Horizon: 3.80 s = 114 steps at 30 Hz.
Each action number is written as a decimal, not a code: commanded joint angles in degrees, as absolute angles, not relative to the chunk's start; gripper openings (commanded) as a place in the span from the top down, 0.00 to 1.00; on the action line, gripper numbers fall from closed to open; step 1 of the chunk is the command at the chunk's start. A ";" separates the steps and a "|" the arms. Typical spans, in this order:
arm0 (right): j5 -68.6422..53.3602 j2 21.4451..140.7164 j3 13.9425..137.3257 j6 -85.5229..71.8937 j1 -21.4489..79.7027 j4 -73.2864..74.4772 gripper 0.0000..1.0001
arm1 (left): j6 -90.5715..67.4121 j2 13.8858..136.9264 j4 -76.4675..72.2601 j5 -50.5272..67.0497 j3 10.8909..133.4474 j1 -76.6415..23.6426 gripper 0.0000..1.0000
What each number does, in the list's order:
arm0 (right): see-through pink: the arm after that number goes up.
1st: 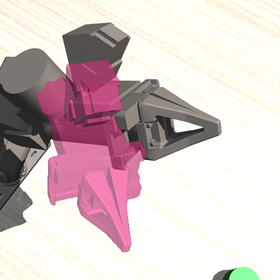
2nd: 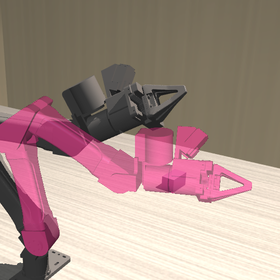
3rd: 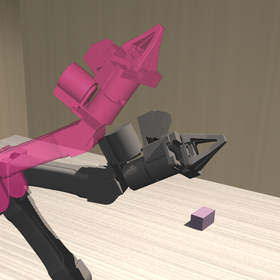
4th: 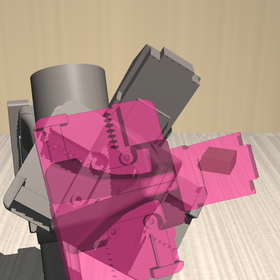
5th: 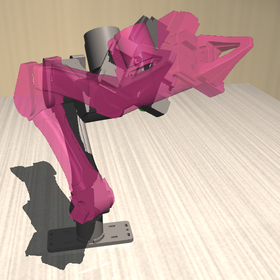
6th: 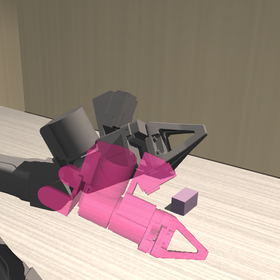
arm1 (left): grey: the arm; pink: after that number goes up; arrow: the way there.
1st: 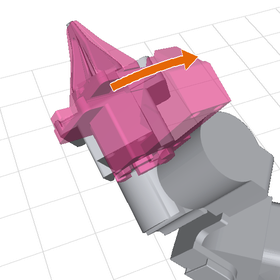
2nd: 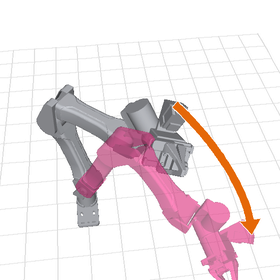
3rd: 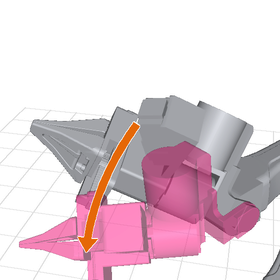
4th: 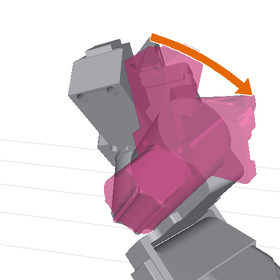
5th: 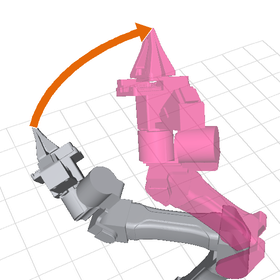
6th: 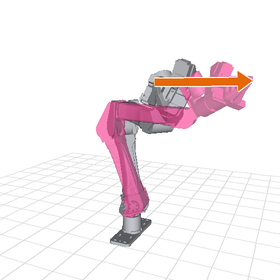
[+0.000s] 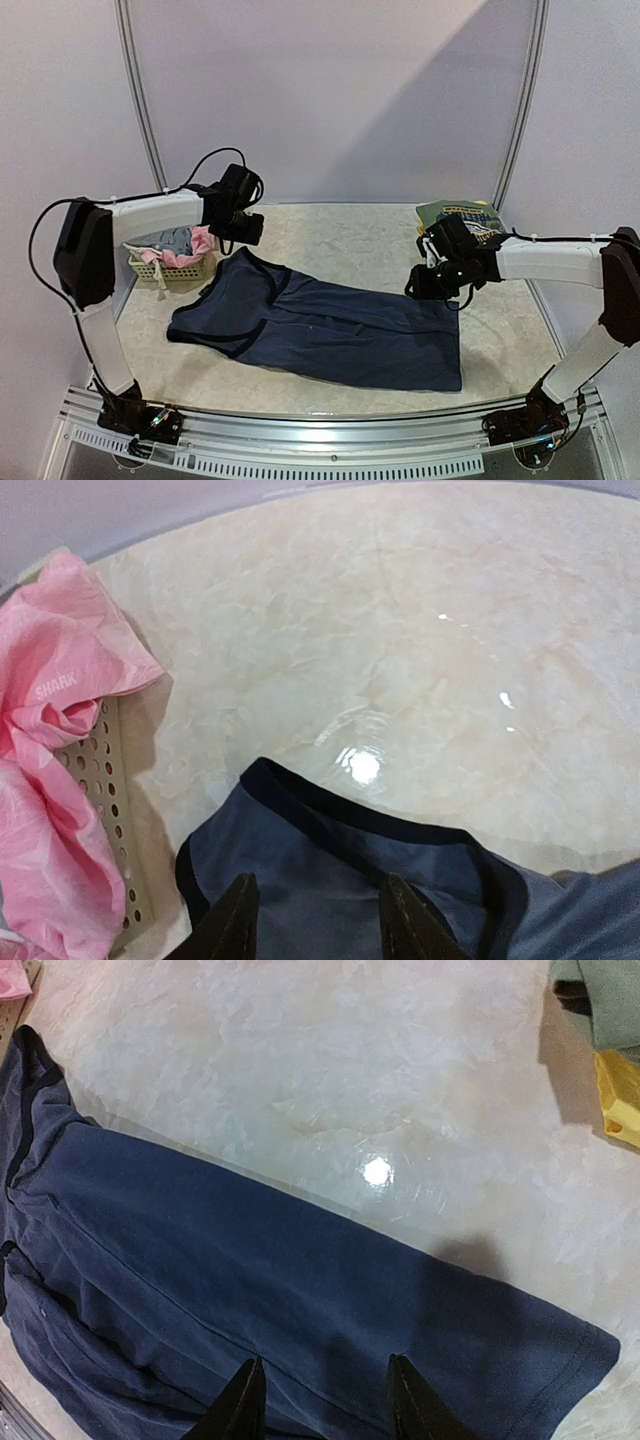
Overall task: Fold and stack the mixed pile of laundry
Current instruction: Rotate the rectangle-folded tank top at the center of the board.
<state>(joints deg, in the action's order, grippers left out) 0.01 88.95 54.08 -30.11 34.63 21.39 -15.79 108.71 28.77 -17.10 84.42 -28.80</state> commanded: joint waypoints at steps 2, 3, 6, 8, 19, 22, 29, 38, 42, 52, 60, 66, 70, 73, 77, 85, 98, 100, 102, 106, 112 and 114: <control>-2.11 90.50 53.38 -29.43 36.26 18.35 0.58 | -12.50 120.25 36.71 -14.03 93.84 -24.42 0.60; -2.24 90.76 53.29 -29.44 36.49 18.11 0.58 | -12.19 121.83 37.21 -12.74 95.75 -23.76 0.60; -2.61 92.05 53.18 -29.54 36.97 17.63 0.58 | -11.56 126.13 40.04 -12.55 100.96 -22.54 0.60; -2.87 92.72 53.11 -29.77 37.30 17.12 0.58 | -11.21 128.18 41.29 -13.25 103.25 -21.86 0.60; -3.87 97.21 55.86 -29.01 38.13 17.00 0.58 | -10.45 136.32 43.13 -11.82 110.59 -20.33 0.61; -3.73 97.64 56.20 -28.75 38.15 17.22 0.58 | -11.17 136.86 43.30 -12.62 110.65 -20.23 0.63; -3.45 98.21 56.76 -28.50 38.22 17.84 0.58 | -11.57 137.46 43.13 -14.07 110.64 -20.26 0.80; -3.43 98.67 57.16 -28.80 38.40 18.26 0.58 | -11.32 135.56 40.61 -14.57 108.82 -20.34 1.00; -2.91 99.18 57.88 -28.89 38.51 18.73 0.58 | -11.52 129.77 36.52 -12.51 103.78 -20.67 1.00; -0.27 99.78 56.85 -29.87 38.58 20.52 0.58 | -14.43 112.00 23.64 -10.58 82.09 -20.57 1.00; -0.35 98.80 57.10 -29.49 38.52 21.78 0.58 | -18.11 107.20 15.90 -14.52 68.13 -20.61 0.92; -0.26 97.94 58.46 -28.79 38.51 23.03 0.58 | -20.56 99.85 9.32 -17.51 58.59 -21.25 0.77; -0.26 97.52 59.89 -27.68 38.54 23.58 0.58 | -21.32 94.70 10.13 -21.09 55.10 -23.79 0.59; -1.09 97.25 60.13 -26.73 38.54 23.35 0.58 | -21.55 90.84 13.36 -24.91 53.85 -27.75 0.52; -0.54 97.67 59.62 -26.07 38.56 23.28 0.57 | -23.31 86.16 20.22 -25.77 53.27 -32.13 0.51; 2.03 100.18 58.86 -26.94 37.76 23.28 0.57 | -25.88 86.77 24.41 -13.86 52.98 -43.07 0.58; 2.90 102.03 54.45 -30.59 37.61 23.58 0.57 | -26.04 102.71 19.42 -6.08 55.41 -50.19 0.66; 2.69 102.04 53.88 -30.90 37.56 23.81 0.57 | -25.60 105.18 19.14 -6.46 56.15 -50.19 0.67; 2.63 101.97 53.27 -31.36 37.56 24.02 0.57 | -25.22 106.91 19.15 -7.48 56.63 -50.12 0.68; 2.44 100.91 51.49 -32.22 37.60 24.37 0.58 | -24.31 109.16 20.50 -10.79 57.88 -49.39 0.70; 1.42 97.75 47.93 -33.76 37.78 24.67 0.58 | -21.64 112.08 22.39 -12.37 61.92 -46.35 0.71; 0.75 96.89 46.49 -34.30 38.36 24.51 0.58 | -20.05 113.35 23.22 -12.84 64.06 -44.94 0.72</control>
<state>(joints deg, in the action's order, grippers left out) 2.04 97.27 50.92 -32.05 37.82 18.94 -23.18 108.55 18.59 -11.77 62.41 -48.12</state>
